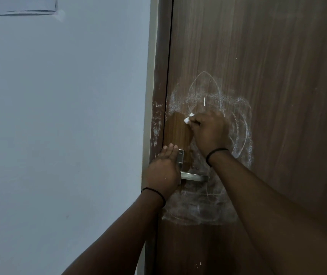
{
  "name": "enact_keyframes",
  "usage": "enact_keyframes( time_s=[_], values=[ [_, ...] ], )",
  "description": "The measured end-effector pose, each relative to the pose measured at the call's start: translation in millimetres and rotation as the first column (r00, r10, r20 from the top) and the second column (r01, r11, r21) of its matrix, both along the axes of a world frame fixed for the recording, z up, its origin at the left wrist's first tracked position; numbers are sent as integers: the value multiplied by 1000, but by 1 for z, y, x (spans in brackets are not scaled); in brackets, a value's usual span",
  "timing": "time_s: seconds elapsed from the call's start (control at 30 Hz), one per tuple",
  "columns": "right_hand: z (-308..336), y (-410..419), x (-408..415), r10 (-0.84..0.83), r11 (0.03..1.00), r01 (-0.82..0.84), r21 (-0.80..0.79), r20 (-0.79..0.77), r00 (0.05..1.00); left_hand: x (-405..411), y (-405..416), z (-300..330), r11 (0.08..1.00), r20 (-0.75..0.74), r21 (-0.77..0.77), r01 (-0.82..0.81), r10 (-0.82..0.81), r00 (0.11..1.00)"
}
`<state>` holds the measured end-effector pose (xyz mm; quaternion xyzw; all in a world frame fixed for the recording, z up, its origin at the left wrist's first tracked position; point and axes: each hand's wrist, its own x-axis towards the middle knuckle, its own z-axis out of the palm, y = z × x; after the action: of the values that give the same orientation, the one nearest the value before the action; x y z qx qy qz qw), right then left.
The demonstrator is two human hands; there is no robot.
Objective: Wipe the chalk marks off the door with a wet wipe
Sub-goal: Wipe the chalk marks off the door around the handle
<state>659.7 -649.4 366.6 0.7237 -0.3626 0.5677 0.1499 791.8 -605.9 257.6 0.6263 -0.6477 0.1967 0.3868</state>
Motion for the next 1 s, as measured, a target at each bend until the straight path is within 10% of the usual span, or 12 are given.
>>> enact_keyframes(
  time_s=[0.13,0.8,1.0],
  values=[
    [-33,5,-2,8,1000,-3,23,-206,978,-3,4,6,999,28,27,-42,41,999],
    [-36,-5,-22,-29,1000,30,-4,43,999,-35,16,44,949,225,114,-293,263,938],
    [-35,-1,-15,-49,999,50,1,-151,987,-36,15,50,951,231,67,-301,278,932]
  ],
)
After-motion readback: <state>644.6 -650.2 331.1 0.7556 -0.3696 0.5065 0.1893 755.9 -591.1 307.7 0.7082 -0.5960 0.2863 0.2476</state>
